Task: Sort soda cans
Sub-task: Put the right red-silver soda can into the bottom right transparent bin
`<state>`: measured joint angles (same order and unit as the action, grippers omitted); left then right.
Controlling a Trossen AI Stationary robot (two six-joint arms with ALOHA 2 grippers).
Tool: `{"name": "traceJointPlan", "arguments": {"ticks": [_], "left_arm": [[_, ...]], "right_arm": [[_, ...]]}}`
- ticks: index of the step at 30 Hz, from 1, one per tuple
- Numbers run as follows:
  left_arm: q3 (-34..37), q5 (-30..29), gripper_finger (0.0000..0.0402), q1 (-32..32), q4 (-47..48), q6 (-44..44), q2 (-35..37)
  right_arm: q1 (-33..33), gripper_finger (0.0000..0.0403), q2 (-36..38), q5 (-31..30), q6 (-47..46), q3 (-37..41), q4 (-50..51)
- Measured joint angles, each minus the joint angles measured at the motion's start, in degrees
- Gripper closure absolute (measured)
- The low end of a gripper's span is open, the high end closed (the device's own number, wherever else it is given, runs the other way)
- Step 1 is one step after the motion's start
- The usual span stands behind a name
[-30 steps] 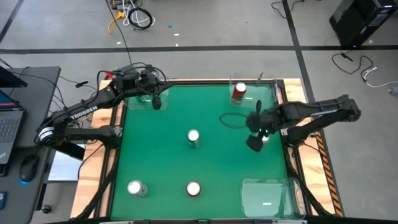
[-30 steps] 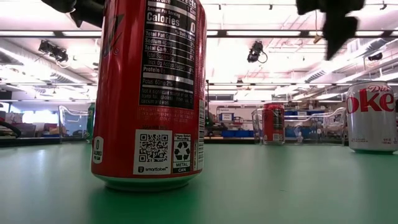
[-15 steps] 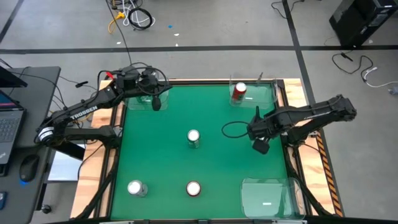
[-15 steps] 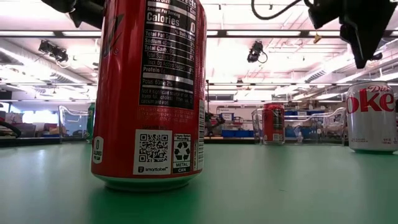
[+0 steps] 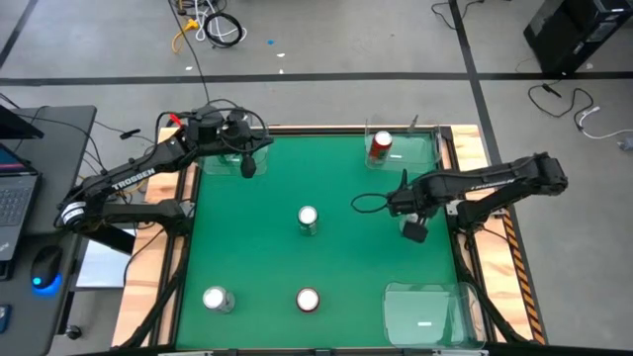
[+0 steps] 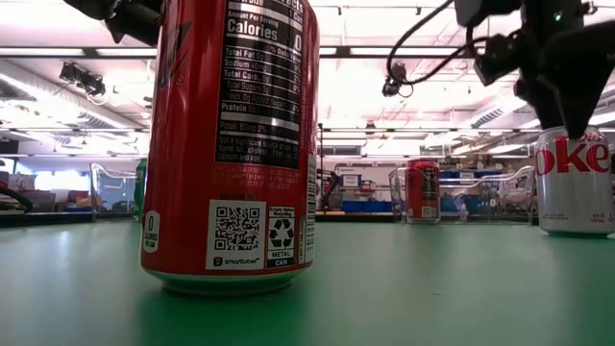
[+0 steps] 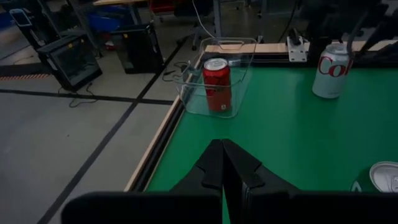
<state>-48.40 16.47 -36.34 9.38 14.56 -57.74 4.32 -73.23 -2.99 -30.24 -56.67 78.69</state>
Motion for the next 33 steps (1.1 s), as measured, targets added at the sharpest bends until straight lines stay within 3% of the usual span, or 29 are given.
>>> {"name": "traceJointPlan", "arguments": {"ticks": [7, 12, 19, 25, 33], "left_arm": [[0.0, -0.01, 0.04, 0.0, -0.02, 0.04, 0.0], [0.0, -0.04, 0.04, 0.0, -0.03, 0.05, 0.0], [0.0, -0.13, 0.04, 0.0, -0.06, 0.08, 0.0], [0.0, -0.27, 0.04, 0.0, -0.13, 0.11, 0.0], [0.0, -0.35, 0.04, 0.02, -0.43, 0.14, 0.0]], "right_arm": [[-1.41, 0.0027, 0.0, 3.61, 0.66, 5.9, -5.02], [-1.86, 0.0116, 0.07, 4.73, 0.99, 7.08, -5.16], [-1.89, 0.0118, -0.04, 4.13, 1.93, 4.08, -5.33], [-1.37, 0.0118, -0.07, 7.87, -1.18, -5.43, -1.68], [5.56, 0.0118, -1.93, 13.22, -12.91, -26.78, 8.06]]}}
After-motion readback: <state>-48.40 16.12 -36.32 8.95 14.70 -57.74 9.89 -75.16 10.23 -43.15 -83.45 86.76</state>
